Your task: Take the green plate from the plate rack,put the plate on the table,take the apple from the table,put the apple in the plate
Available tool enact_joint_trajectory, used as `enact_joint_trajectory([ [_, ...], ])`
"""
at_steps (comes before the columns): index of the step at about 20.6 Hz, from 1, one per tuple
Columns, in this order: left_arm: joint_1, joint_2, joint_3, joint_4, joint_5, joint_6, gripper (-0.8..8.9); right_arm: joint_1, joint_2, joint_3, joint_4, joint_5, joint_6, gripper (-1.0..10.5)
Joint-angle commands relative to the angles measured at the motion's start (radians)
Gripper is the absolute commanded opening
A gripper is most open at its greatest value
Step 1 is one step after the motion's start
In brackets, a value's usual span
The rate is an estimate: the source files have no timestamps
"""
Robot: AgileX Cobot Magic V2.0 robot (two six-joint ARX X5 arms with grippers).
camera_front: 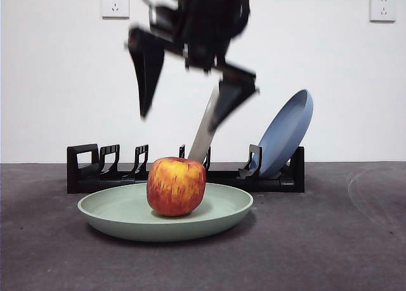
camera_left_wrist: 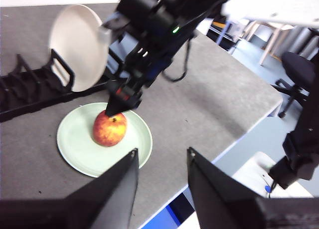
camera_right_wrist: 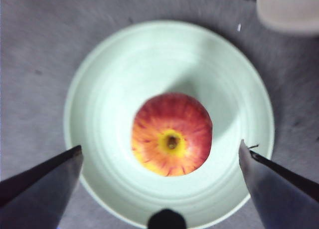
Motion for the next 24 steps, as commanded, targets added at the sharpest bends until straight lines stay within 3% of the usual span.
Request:
enact_joint_trajectory([
  [1, 0.001, 0.004, -0.008, 0.008, -0.010, -0.005, 1.62, 0.005, -0.038, 0.087, -0.048, -0.002, -0.048, 5.6],
  [6, 0.001, 0.036, -0.008, 0.050, -0.044, 0.002, 1.62, 0.005, -0.160, 0.186, -0.103, 0.006, -0.087, 5.6],
  [13, 0.001, 0.122, -0.008, 0.116, -0.054, 0.060, 1.62, 0.005, -0.412, 0.186, -0.230, 0.133, -0.112, 5.6],
  [16, 0.001, 0.178, -0.008, 0.120, -0.054, 0.079, 1.61, 0.005, -0.546, 0.185, -0.327, 0.140, -0.113, 5.6],
  [20, 0.001, 0.238, -0.008, 0.127, -0.050, 0.097, 1.61, 0.005, -0.757, 0.124, -0.354, 0.139, -0.091, 5.6],
  [24, 0.001, 0.253, -0.008, 0.200, -0.002, 0.097, 1.61, 0.005, -0.959, -0.047, -0.354, 0.139, -0.018, 4.9],
])
